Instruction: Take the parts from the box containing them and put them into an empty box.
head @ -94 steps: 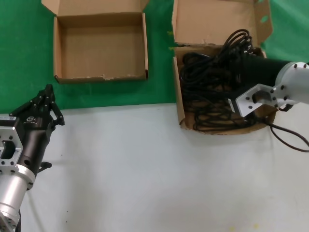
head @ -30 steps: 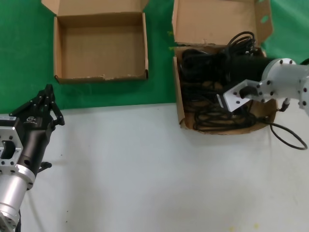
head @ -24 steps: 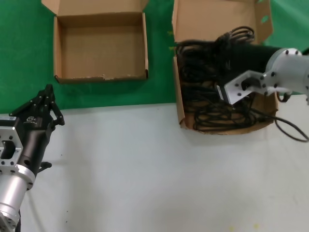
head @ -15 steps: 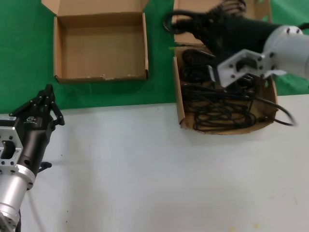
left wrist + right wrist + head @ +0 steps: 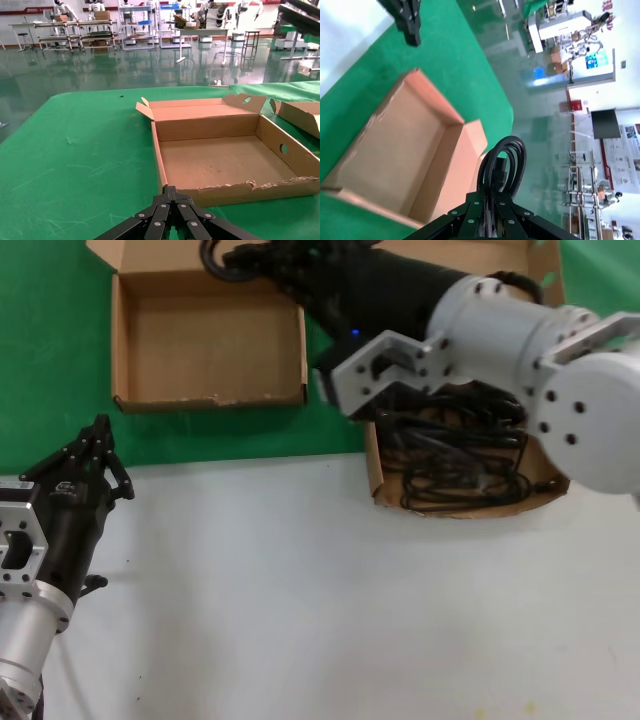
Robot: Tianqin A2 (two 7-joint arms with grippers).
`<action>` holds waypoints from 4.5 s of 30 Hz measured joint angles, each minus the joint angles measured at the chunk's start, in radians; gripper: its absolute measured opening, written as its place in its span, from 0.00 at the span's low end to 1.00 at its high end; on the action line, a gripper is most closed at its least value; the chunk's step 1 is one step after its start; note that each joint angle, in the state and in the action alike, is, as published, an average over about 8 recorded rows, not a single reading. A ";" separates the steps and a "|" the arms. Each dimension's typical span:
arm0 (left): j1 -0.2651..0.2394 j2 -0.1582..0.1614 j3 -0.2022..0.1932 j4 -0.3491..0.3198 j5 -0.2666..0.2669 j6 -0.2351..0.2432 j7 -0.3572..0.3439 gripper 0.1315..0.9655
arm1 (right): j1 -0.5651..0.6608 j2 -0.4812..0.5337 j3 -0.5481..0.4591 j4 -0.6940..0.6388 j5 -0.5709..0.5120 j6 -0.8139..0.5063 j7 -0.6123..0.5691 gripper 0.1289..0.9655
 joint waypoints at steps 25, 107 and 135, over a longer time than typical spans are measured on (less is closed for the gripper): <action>0.000 0.000 0.000 0.000 0.000 0.000 0.000 0.02 | 0.006 -0.162 -0.086 -0.287 0.055 0.169 -0.142 0.10; 0.007 0.001 -0.004 -0.002 -0.003 -0.006 0.004 0.12 | -0.475 -0.015 0.310 0.001 0.474 0.458 0.082 1.00; 0.017 0.002 -0.009 -0.004 -0.008 -0.015 0.010 0.76 | -0.690 0.000 0.388 -0.021 0.782 0.598 0.177 1.00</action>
